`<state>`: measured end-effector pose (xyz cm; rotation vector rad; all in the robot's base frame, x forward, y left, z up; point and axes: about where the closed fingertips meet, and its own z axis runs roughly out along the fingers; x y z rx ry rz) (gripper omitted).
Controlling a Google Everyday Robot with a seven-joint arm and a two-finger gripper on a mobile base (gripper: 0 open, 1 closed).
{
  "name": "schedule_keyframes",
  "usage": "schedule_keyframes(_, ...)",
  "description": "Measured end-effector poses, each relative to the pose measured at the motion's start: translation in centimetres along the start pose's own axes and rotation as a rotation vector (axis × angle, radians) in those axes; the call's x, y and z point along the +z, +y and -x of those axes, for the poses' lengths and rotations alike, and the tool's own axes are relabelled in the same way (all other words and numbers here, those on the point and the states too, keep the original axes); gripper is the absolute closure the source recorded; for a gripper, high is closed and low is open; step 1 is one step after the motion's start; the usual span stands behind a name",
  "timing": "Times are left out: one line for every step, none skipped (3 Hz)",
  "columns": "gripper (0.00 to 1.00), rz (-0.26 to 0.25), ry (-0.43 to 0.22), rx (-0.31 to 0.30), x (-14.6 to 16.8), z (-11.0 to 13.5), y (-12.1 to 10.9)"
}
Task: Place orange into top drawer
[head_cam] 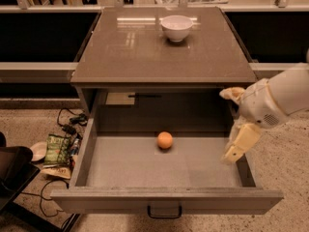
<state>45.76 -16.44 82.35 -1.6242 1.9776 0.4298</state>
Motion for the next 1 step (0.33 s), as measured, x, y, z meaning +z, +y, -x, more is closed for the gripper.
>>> schedule_keyframes(0.00,-0.125,0.116,-0.029,-7.95,4.28,-0.55)
